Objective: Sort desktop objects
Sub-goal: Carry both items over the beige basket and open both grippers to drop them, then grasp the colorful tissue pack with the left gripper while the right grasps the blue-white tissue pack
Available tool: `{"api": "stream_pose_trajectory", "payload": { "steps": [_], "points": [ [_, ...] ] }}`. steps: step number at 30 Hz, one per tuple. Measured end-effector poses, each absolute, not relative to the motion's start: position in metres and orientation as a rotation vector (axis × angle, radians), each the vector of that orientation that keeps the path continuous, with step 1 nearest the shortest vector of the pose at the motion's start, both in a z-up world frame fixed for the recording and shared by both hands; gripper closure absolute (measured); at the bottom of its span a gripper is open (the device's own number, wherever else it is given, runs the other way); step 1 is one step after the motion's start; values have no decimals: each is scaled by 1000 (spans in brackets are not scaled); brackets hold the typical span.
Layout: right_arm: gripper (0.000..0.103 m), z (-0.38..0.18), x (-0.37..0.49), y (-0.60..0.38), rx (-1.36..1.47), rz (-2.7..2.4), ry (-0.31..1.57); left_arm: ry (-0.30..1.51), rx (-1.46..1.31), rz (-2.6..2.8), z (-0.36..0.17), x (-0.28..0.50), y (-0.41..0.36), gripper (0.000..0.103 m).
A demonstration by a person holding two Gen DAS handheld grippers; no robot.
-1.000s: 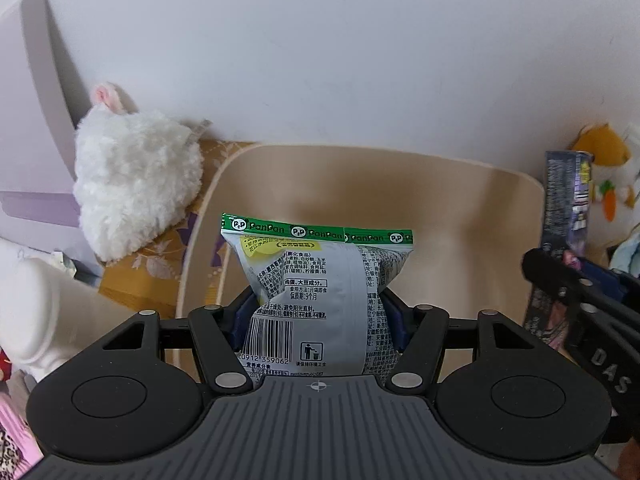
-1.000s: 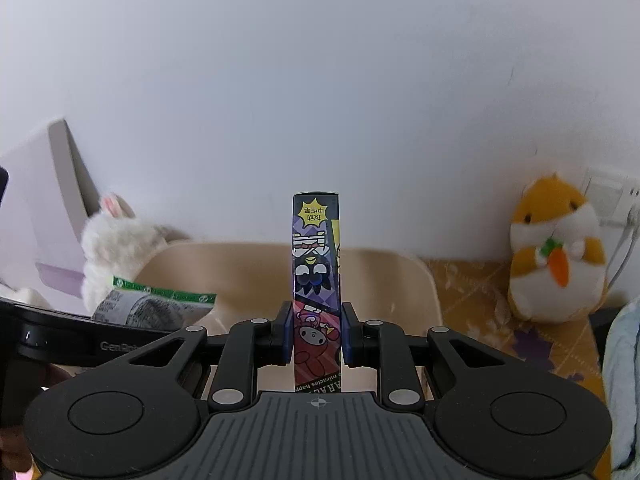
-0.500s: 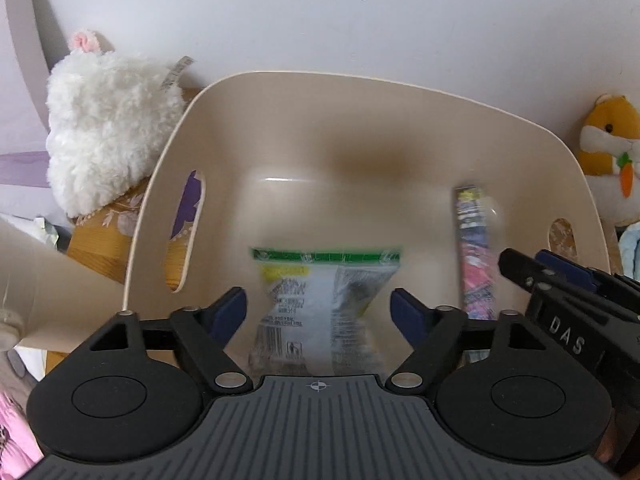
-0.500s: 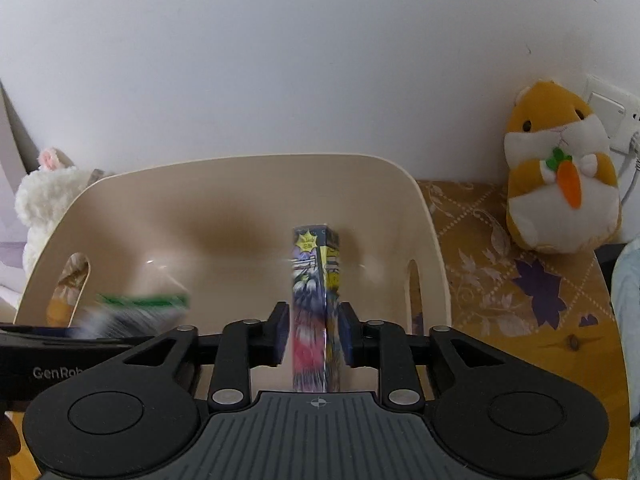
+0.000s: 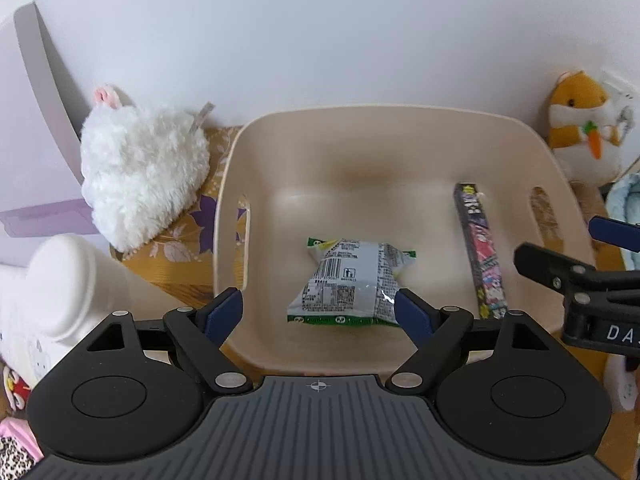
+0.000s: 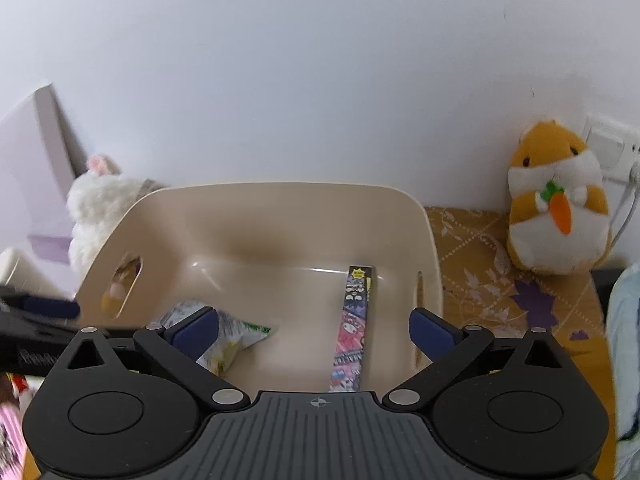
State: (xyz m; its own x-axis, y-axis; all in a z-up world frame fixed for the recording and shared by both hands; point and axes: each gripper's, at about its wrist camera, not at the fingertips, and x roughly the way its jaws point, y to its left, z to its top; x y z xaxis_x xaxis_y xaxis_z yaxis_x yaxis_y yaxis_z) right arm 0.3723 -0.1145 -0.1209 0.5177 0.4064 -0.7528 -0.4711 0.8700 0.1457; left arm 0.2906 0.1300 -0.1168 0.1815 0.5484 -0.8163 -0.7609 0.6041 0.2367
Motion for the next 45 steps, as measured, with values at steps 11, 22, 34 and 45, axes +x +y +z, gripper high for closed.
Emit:
{"api": "stream_pose_trajectory", "payload": {
  "steps": [11, 22, 34, 45],
  "points": [
    [0, -101, 323, -167, -161, 523, 844, 1049, -221, 957, -108, 251, 90, 18],
    [0, -131, 271, -228, -168, 433, 911, 1117, -258, 904, -136, 213, 53, 18],
    [0, -189, 194, -245, -161, 449, 1045, 1224, -174, 812, -176, 185, 22, 18],
    [0, -225, 172, -238, -271, 481, 1077, 1215, -224, 815, -197, 182, 31, 18]
  ]
}}
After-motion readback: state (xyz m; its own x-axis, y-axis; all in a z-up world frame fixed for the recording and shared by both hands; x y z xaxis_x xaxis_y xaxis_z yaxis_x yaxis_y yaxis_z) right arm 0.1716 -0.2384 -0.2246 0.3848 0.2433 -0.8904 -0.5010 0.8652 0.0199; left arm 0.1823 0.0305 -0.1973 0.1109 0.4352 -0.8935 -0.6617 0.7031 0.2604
